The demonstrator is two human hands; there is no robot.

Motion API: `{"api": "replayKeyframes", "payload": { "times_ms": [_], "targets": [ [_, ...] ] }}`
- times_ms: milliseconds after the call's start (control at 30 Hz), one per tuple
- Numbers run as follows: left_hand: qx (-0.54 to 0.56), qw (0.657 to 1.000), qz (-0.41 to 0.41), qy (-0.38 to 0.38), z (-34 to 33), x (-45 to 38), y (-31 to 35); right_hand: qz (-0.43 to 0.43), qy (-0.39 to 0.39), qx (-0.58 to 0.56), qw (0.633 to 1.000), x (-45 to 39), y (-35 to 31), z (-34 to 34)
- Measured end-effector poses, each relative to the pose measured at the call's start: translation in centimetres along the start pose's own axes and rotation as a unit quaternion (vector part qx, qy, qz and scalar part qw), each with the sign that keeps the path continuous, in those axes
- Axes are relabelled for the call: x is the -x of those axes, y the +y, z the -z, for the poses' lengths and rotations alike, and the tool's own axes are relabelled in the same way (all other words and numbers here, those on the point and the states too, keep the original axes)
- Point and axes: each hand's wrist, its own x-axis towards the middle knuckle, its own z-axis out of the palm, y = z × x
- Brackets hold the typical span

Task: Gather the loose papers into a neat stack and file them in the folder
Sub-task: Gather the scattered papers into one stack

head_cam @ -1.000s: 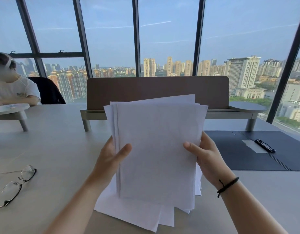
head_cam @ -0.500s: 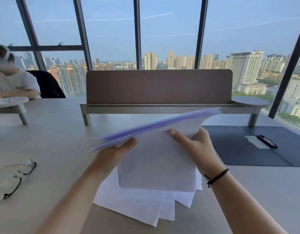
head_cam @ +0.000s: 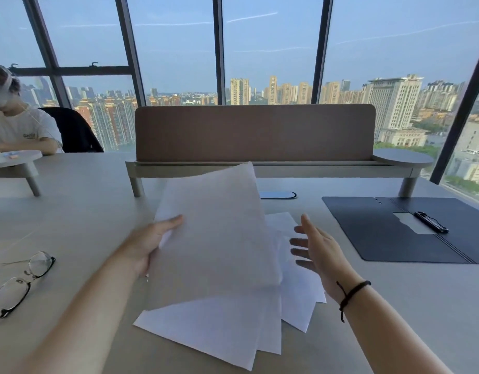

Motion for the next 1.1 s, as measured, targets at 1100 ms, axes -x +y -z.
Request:
{"api": "replayKeyframes", "payload": {
  "times_ms": [1100],
  "targets": [
    [-0.081, 0.989, -0.12, 0.042, -1.2, -3.4, -5.1, -0.023, -0.122, -0.083, 0.989, -4.8, 1.4, -0.9]
  ]
}}
